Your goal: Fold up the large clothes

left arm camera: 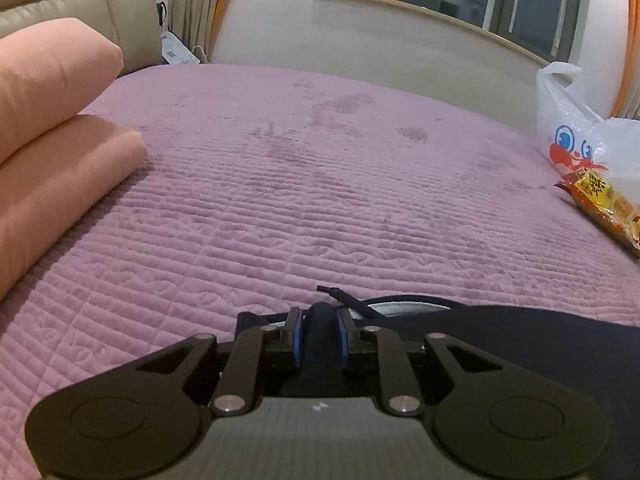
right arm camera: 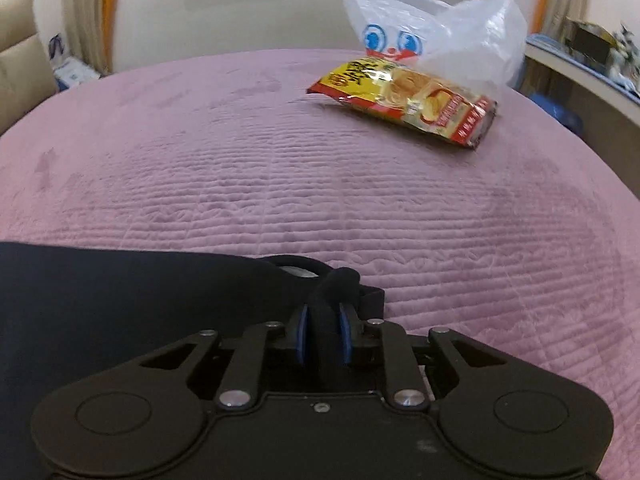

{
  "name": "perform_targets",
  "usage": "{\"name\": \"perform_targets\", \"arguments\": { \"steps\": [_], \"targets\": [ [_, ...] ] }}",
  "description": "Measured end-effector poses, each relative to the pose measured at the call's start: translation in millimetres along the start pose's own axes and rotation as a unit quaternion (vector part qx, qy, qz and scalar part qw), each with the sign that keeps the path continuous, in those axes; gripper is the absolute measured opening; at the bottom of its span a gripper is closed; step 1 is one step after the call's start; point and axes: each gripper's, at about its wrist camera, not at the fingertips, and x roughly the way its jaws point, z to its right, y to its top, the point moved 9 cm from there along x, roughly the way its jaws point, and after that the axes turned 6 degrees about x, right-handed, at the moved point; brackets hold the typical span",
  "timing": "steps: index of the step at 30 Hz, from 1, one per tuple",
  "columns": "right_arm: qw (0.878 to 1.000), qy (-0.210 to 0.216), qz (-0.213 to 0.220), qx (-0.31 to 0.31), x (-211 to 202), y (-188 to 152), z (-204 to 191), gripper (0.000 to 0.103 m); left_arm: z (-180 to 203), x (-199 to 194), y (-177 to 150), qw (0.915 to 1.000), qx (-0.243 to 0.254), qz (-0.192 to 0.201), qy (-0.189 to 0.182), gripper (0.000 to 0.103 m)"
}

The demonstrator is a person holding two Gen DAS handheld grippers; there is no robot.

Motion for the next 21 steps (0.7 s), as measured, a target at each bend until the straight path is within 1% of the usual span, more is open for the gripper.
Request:
{"name": "perform_targets", "arguments": {
  "steps": [1,2,4,5,6,8,9,10,11,12,13,14,15,16,17,18,19,21],
  "targets": [
    [1.0,0.005,0.004,0.005,-9.7,2.3,0.6,0.043,-2.0,-8.9,3.3,1.0,-0.003,0.005,0.006,0.021],
    [1.0,0.013,0.014,0.012,-24.2,2.6,-2.3,0.044,-2.7,-21.7,7.5,0.9998,-0.004,0.018,0.011,0.02],
    [0.998,0.042,0.04,0.016,-60.3,5.5,-10.8,0.044,0.8,-61.0,15.8,0.9983,0.005,0.054,0.02,0.02],
    [0.997,0.052,0.047,0.011,-75.4,4.5,-16.3,0.044,5.8,-79.6,18.5,0.9972,0.007,0.072,0.016,0.02],
    [0.996,0.064,0.054,0.003,-94.0,0.1,-25.1,0.044,11.7,-98.4,18.1,0.9963,0.004,0.085,0.006,0.02],
    [0.995,0.088,0.05,-0.009,-116.0,-15.0,-44.9,0.044,29.8,-130.8,10.0,0.9951,-0.007,0.095,-0.026,0.02],
    [0.994,0.096,0.044,-0.016,-124.2,-25.5,-56.4,0.041,37.6,-141.0,2.6,0.9947,-0.014,0.095,-0.038,0.02],
    [0.994,0.101,0.038,-0.024,-129.7,-35.6,-66.6,0.038,46.6,-148.8,-8.7,0.9945,-0.021,0.088,-0.053,0.02],
    [0.994,0.1,0.033,-0.038,-132.9,-46.9,-76.4,0.027,54.0,-152.0,-21.2,0.9945,-0.026,0.075,-0.067,0.02],
    [0.994,0.089,0.023,-0.057,-131.0,-60.1,-84.7,0.02,59.9,-151.5,-34.7,0.9947,-0.03,0.06,-0.078,0.02],
    [0.995,0.078,0.009,-0.064,-125.9,-71.3,-88.2,0.018,64.7,-147.1,-51.1,0.9955,-0.028,0.037,-0.083,0.021],
    [0.996,0.069,-0.012,-0.057,-115.8,-83.5,-88.5,0.017,65.9,-140.8,-66.5,0.9968,-0.025,0.016,-0.075,0.02],
    [0.996,0.064,-0.041,-0.042,-102.7,-97.0,-86.4,0.017,66.0,-133.2,-80.8,0.9974,-0.023,-0.002,-0.068,0.02],
    [0.995,0.067,-0.069,-0.029,-88.8,-107.9,-84.7,0.016,64.5,-123.4,-95.1,0.9967,-0.027,-0.019,-0.074,0.02],
    [0.994,0.074,-0.083,-0.014,-79.7,-112.6,-83.8,0.016,62.2,-114.5,-106.2,0.9946,-0.037,-0.025,-0.094,0.02],
    [0.994,0.074,-0.086,0.003,-75.4,-109.2,-81.9,0.017,58.7,-109.8,-110.8,0.9923,-0.046,-0.016,-0.114,0.02],
    [0.992,0.072,-0.098,0.018,-71.5,-104.9,-81.2,0.017,52.2,-105.2,-112.4,0.9884,-0.066,-0.012,-0.136,0.02],
    [0.99,0.068,-0.117,0.044,-66.6,-97.4,-80.5,0.017,36.4,-99.6,-111.3,0.9746,-0.141,-0.035,-0.17,0.02]
  ]
}}
